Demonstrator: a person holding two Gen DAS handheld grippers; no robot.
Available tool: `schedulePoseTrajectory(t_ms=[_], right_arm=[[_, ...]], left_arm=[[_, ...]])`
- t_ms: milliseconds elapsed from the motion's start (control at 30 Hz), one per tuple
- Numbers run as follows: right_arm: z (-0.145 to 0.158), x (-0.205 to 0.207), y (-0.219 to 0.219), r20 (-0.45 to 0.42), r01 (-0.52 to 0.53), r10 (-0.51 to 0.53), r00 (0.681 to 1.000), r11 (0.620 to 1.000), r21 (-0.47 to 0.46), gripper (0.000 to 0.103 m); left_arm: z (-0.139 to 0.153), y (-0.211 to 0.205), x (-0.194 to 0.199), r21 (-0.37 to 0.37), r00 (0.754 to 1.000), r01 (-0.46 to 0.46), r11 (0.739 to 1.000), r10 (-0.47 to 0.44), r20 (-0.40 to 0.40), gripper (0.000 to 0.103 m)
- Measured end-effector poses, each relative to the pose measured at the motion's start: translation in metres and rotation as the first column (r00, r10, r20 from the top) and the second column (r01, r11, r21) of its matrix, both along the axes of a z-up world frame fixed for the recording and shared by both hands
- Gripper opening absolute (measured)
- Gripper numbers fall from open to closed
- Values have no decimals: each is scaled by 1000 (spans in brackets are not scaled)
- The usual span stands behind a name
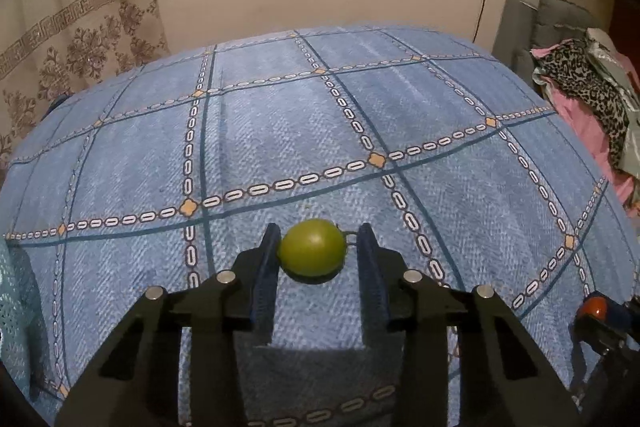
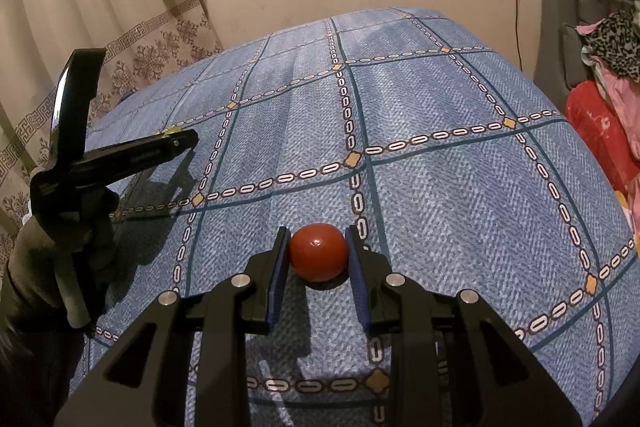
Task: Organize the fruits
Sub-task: 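Grasp the red tomato with the right tool while the left tool grasps the green tomato, then carry the green tomato and red tomato over the basket with both tools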
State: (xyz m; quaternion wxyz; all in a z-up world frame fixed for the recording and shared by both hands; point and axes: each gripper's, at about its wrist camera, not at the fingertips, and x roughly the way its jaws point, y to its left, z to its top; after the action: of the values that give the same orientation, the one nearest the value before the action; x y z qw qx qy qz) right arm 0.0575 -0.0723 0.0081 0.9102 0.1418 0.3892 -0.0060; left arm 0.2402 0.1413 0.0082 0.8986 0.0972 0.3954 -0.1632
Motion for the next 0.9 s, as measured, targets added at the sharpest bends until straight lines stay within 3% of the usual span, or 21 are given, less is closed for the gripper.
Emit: schedulePoseTrajectory(t_ms=[900], right_arm=[[7, -8, 3, 43, -26, 24, 999, 999, 45, 28]], left_arm=[[42, 24, -85, -51, 997, -27, 998, 31, 75, 41]])
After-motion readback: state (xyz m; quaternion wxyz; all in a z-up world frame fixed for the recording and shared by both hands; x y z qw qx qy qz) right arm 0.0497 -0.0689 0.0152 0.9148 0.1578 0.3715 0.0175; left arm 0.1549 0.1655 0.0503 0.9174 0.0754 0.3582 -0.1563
